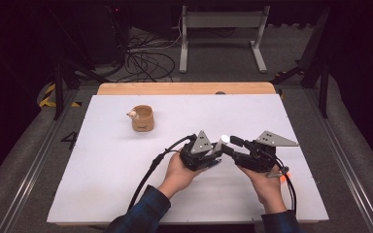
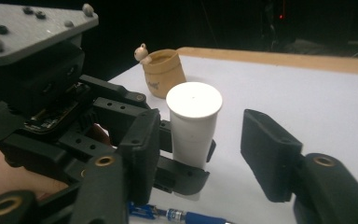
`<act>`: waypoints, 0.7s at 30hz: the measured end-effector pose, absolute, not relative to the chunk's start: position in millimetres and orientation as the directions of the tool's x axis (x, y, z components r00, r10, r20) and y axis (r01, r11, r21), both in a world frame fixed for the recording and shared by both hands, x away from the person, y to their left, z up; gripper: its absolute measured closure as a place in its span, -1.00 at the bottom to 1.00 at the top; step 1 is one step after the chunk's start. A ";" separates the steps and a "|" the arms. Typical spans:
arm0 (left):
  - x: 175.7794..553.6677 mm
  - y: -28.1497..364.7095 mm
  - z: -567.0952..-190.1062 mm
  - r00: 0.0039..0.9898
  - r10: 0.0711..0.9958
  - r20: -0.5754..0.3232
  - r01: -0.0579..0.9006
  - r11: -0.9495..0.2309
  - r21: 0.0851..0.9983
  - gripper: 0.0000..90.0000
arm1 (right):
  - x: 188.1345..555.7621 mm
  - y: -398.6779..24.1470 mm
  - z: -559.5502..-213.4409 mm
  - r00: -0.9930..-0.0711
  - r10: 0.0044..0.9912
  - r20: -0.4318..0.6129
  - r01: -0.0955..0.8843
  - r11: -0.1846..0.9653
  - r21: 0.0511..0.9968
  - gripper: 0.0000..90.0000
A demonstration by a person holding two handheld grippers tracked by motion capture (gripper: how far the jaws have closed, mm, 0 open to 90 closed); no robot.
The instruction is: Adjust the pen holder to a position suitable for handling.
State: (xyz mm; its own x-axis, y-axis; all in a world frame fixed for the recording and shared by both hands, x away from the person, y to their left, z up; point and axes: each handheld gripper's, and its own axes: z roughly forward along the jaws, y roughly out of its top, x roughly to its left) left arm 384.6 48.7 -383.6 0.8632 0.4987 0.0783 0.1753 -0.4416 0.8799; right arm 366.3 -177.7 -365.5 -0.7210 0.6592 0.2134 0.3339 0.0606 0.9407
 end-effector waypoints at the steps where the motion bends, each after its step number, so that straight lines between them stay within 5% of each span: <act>1: 384.7 49.6 -383.4 0.861 0.503 0.076 0.178 -0.437 0.882 0.58 | 365.6 -177.8 -364.3 -0.720 0.662 0.209 0.331 0.063 0.941 -0.12; 21: 394.2 81.9 -372.7 0.822 0.567 0.049 0.168 -0.323 0.931 0.57 | 362.3 -191.1 -351.8 -0.715 0.688 0.123 0.271 0.111 0.956 -0.80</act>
State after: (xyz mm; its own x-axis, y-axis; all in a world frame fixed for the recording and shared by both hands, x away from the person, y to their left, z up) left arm 394.2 81.9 -372.7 0.8221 0.5672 0.0486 0.1679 -0.3230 0.9314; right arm 362.3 -191.1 -351.8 -0.7155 0.6877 0.1229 0.2712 0.1112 0.9561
